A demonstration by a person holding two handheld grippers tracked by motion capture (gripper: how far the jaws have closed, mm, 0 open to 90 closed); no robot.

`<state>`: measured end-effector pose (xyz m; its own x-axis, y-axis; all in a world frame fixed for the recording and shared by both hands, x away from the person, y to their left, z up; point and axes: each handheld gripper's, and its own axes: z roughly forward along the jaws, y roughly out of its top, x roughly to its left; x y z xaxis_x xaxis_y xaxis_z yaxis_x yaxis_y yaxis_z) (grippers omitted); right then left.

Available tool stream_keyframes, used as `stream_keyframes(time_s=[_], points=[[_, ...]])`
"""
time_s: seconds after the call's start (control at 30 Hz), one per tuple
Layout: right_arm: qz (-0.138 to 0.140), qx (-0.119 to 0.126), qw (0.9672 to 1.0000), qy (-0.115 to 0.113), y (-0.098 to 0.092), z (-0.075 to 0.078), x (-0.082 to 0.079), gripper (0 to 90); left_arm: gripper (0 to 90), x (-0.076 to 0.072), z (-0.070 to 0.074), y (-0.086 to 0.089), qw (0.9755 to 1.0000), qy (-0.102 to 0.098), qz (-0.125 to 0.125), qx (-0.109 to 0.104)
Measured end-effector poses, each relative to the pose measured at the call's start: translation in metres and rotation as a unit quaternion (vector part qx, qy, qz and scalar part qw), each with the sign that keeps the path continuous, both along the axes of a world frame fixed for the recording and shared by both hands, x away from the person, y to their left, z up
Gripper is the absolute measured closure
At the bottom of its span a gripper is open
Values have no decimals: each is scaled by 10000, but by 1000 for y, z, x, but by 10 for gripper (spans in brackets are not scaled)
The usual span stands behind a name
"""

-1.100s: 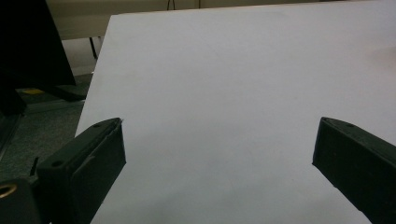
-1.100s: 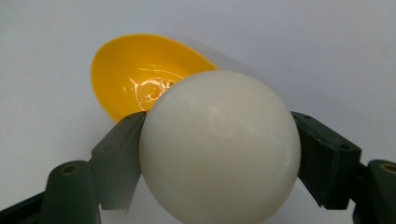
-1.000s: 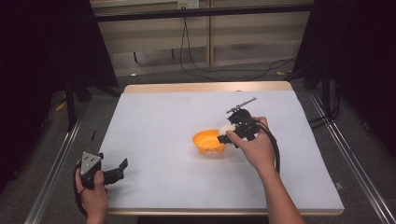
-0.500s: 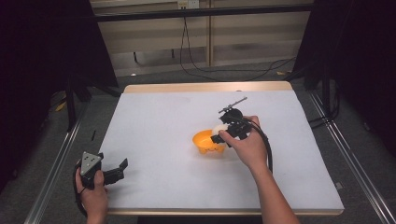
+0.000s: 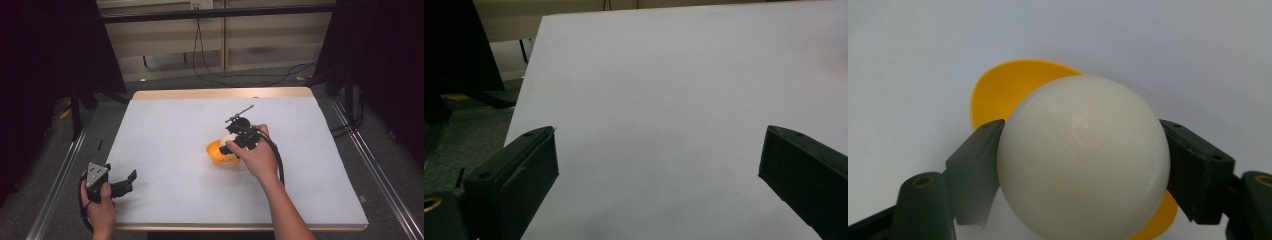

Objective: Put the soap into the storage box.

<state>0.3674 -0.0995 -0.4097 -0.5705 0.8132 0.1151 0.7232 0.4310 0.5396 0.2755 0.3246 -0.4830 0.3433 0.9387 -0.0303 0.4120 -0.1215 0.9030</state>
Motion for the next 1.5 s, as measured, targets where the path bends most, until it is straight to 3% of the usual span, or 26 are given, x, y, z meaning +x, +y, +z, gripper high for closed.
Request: stream_keyframes(time_s=[0.43,0.73,0.93,1.17,1.33,1.5], points=[[7,-144,9999,81,14,-7,2,242,23,0,0,1,10000,3,-6,20],[-142,-156,9998,71,15,-13,2,241,23,0,0,1,10000,8,-27,8],[-209,-38,9995,233,13,-17,3,241,23,0,0,1,10000,1,-23,2],[-150,-151,9993,318,15,-21,3,236,23,0,0,1,10000,9,-28,9],[-238,78,9991,328,11,-16,2,208,23,0,0,1,10000,8,-28,7],[-262,83,9994,224,5,-12,1,193,23,0,0,1,10000,8,-30,8]])
